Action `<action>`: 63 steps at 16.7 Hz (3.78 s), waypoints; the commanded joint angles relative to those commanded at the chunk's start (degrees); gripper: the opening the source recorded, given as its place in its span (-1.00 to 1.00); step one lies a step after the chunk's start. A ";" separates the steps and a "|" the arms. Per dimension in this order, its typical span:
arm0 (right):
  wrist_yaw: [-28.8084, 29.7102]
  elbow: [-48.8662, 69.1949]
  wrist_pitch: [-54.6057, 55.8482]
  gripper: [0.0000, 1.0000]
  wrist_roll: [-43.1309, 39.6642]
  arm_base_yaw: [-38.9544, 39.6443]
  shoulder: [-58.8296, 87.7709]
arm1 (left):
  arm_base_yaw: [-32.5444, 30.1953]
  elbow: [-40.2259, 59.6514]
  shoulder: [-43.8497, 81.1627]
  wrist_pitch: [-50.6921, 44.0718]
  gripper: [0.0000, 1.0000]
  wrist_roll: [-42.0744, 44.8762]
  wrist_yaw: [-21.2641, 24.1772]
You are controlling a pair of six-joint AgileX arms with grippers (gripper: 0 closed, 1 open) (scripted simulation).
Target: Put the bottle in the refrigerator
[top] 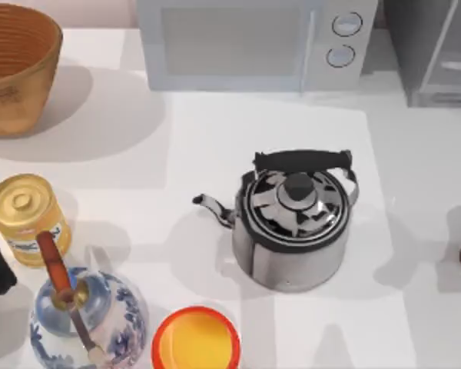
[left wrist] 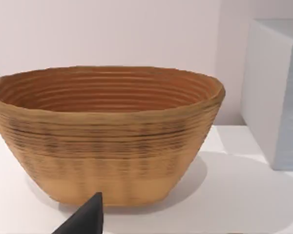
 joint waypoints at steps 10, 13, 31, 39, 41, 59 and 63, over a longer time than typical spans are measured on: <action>-14.14 -1.46 5.06 1.00 -10.84 -7.21 21.29 | 0.00 0.00 0.00 0.00 1.00 0.00 0.00; -25.33 0.66 10.73 1.00 -16.60 -12.75 36.44 | 0.00 0.00 0.00 0.00 1.00 0.00 0.00; -82.10 13.61 41.86 1.00 -43.31 -40.65 99.23 | 0.00 0.00 0.00 0.00 1.00 0.00 0.00; -81.14 14.73 47.01 1.00 -37.69 -39.44 99.92 | 0.00 0.00 0.00 0.00 1.00 0.00 0.00; -80.06 15.46 52.01 1.00 -33.03 -38.21 101.03 | 0.00 0.00 0.00 0.00 1.00 0.00 0.00; -66.91 12.76 90.71 1.00 -11.84 -24.31 116.73 | 0.00 0.00 0.00 0.00 1.00 0.00 0.00; -66.91 12.76 90.71 0.55 -11.84 -24.31 116.73 | 0.00 0.00 0.00 0.00 1.00 0.00 0.00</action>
